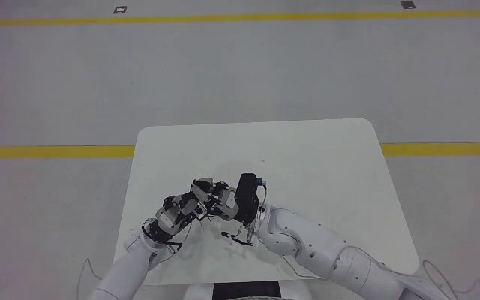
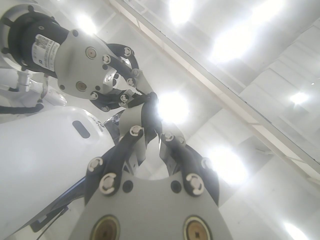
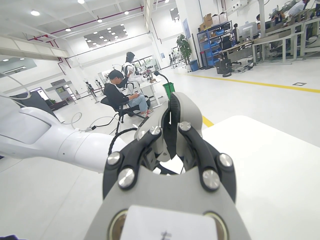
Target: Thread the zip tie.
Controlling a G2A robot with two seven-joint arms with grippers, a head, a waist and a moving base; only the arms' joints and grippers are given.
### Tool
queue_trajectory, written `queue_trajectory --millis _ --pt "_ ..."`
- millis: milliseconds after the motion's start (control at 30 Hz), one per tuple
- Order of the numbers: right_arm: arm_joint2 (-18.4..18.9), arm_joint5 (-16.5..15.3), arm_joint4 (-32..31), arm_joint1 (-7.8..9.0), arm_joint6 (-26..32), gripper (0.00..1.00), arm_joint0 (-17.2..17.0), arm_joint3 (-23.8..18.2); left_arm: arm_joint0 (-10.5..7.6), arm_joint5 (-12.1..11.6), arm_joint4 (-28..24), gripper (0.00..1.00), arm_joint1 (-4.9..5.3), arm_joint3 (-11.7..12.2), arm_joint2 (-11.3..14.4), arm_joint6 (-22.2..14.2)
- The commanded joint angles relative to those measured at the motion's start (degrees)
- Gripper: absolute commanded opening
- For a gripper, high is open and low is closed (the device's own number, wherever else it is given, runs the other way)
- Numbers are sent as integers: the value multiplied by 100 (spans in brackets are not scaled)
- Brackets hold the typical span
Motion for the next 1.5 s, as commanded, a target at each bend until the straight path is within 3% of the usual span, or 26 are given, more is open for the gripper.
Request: queue_trajectory --millis 0,167,200,233,267,300,667,867,967,1033,1167,1467 --pt "2 0 -3 -1 2 0 -1 -2 -1 0 0 0 1 -2 -3 -3" --pt "10 0 4 -2 33 0 -7 -4 11 0 0 0 -2 -19 -27 -3" --pt "15 0 7 -3 39 10 -10 -5 14 0 0 0 -4 -24 -33 -3" --pt "20 0 11 -3 41 36 -14 -4 16 0 0 0 -5 -29 -36 -3" --pt "26 0 12 -4 43 49 -18 -5 17 0 0 0 -7 -31 -41 -3" --pt "31 0 11 -4 46 100 -22 -6 18 0 0 0 -8 -34 -44 -3" --pt "159 0 -45 -6 11 100 -108 -22 24 0 0 0 -20 -18 -97 -3" --pt "307 0 20 43 78 100 -213 -55 22 -47 90 0 21 -89 -359 188" --pt "409 0 211 92 147 100 -283 -83 123 -475 417 0 53 -242 -509 229" --pt "543 0 430 123 207 100 -359 -87 216 -943 796 0 72 -368 -591 211" --pt "722 0 717 155 355 100 -486 -186 341 -1520 1299 0 96 -552 -690 269" --pt "886 0 916 167 522 100 -612 -294 363 -1772 1402 0 95 -637 -761 465"
